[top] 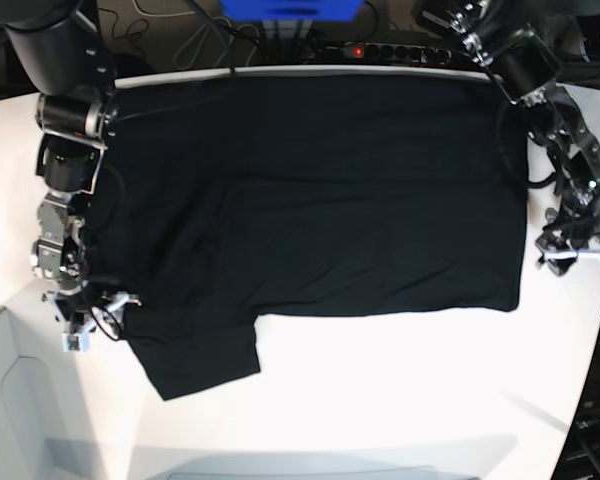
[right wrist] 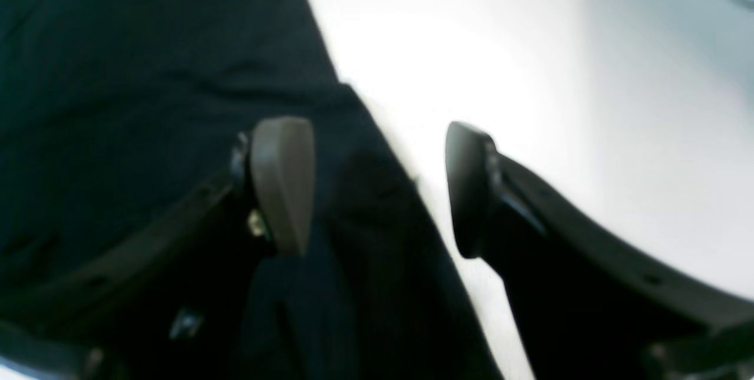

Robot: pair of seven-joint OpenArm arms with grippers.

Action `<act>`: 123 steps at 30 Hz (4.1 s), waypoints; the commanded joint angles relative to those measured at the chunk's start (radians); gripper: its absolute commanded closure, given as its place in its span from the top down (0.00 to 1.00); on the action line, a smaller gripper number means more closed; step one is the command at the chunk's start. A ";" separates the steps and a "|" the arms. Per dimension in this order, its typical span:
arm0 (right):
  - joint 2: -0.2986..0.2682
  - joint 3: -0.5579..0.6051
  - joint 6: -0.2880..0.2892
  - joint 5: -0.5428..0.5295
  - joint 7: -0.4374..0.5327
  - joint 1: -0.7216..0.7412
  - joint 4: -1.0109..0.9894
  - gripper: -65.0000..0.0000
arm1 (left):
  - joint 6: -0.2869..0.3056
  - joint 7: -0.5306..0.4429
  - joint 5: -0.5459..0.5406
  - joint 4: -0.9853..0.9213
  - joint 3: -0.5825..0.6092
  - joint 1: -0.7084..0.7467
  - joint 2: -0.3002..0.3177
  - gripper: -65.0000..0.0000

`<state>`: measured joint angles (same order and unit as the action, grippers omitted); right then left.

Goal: Fold the T-shirt properly
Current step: 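Grasp the hem corners with both grippers, then fold the hem up over the shirt toward the collar with both grippers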

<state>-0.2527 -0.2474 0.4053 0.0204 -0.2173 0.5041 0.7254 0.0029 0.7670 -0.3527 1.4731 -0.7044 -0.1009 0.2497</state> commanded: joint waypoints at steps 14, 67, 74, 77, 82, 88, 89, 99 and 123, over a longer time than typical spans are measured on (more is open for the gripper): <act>-0.007 0.006 -0.007 -0.012 0.103 0.032 -0.146 0.56 | -0.007 -0.346 -0.007 -0.437 0.289 -0.207 0.107 0.52; -0.003 0.000 -0.001 -0.018 -0.043 -0.104 0.340 0.00 | -0.001 -0.395 -0.018 -0.331 0.420 -0.170 0.116 0.00; -0.004 -0.002 -0.001 -0.020 -0.052 -0.285 0.607 0.00 | 0.003 -0.292 -0.018 -0.127 0.285 -0.046 0.053 0.00; -0.001 -0.026 0.001 -0.020 -0.047 -0.362 0.690 0.00 | 0.003 -0.291 -0.018 -0.030 0.243 0.020 0.018 0.00; 0.049 -0.139 0.042 -0.021 -0.052 -0.454 0.810 0.00 | 0.003 -0.291 -0.018 0.140 0.183 0.157 -0.034 0.00; 0.089 -0.217 0.137 -0.020 -0.054 -0.565 0.893 0.00 | 0.003 -0.295 -0.019 0.274 0.124 0.303 -0.094 0.00; 0.091 -0.217 0.137 -0.020 -0.054 -0.582 0.902 0.00 | 0.003 -0.295 -0.019 0.283 0.119 0.321 -0.095 0.00; 0.088 -0.220 0.139 -0.020 -0.046 -0.764 1.037 0.00 | 0.003 -0.300 -0.019 0.338 0.061 0.478 -0.099 0.00; 0.108 -0.254 0.142 -0.018 -0.047 -0.872 1.011 0.00 | 0.004 -0.292 -0.019 0.327 0.067 0.593 -0.123 0.00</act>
<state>-0.1326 -0.4965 0.5468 0.0124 -0.2901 -0.3698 1.7203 0.0109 0.4976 -0.3752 1.7878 -0.6319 0.4847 0.1139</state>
